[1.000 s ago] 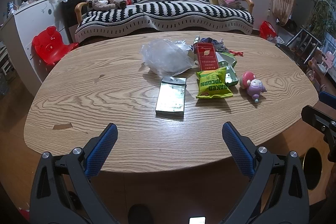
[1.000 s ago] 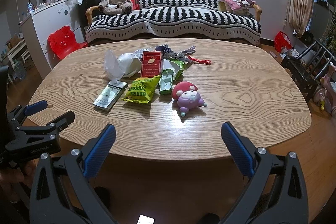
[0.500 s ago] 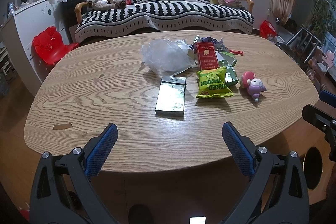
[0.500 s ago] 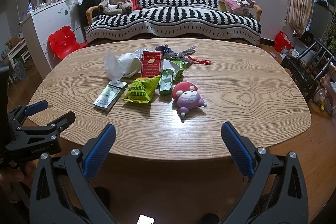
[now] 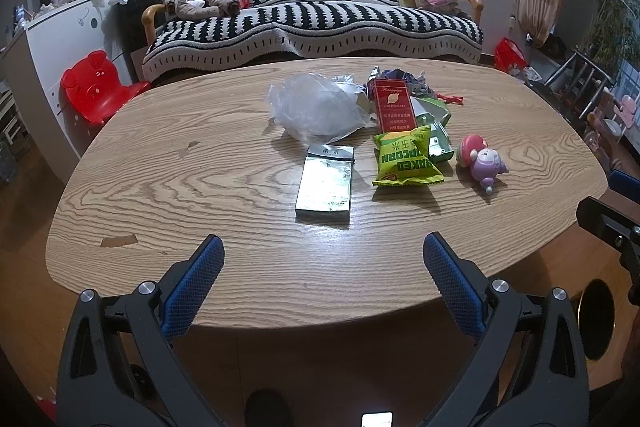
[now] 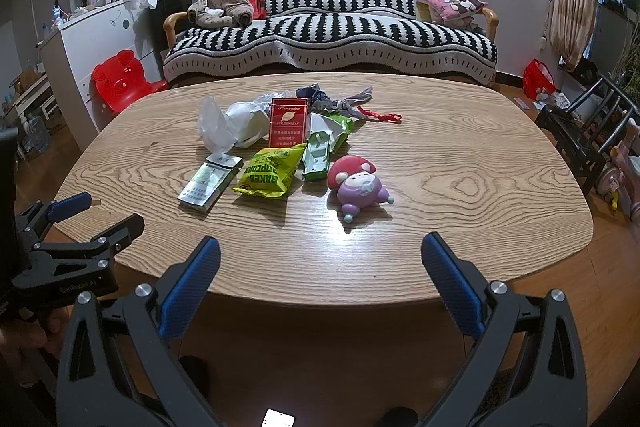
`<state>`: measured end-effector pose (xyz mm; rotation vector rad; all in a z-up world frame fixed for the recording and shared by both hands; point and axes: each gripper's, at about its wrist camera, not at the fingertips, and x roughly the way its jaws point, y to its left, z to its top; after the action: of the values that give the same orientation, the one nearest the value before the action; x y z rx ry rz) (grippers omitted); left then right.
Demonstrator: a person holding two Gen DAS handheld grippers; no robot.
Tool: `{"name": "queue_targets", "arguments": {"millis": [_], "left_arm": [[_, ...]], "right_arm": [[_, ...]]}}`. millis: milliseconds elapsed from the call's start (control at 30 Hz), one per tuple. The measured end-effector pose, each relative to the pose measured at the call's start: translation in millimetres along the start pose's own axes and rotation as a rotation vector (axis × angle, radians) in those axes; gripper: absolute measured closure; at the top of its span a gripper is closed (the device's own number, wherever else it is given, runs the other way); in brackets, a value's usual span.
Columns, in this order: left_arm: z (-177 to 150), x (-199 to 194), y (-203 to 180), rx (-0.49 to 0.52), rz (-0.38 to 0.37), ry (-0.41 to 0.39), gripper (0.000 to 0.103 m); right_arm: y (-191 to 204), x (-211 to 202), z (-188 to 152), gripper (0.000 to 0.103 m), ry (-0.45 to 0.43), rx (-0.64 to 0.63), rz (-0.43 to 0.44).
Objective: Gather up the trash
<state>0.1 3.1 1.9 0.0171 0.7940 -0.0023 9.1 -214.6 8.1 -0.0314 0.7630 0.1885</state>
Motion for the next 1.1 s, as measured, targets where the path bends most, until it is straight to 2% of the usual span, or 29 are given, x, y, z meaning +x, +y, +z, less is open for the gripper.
{"name": "queue_targets", "arguments": {"millis": [1100], "left_arm": [[-2.8,4.6,-3.3,0.003,0.002,0.008,0.006]], "right_arm": [[-0.6,-0.5,0.0,0.006,0.003,0.001,0.002]]}}
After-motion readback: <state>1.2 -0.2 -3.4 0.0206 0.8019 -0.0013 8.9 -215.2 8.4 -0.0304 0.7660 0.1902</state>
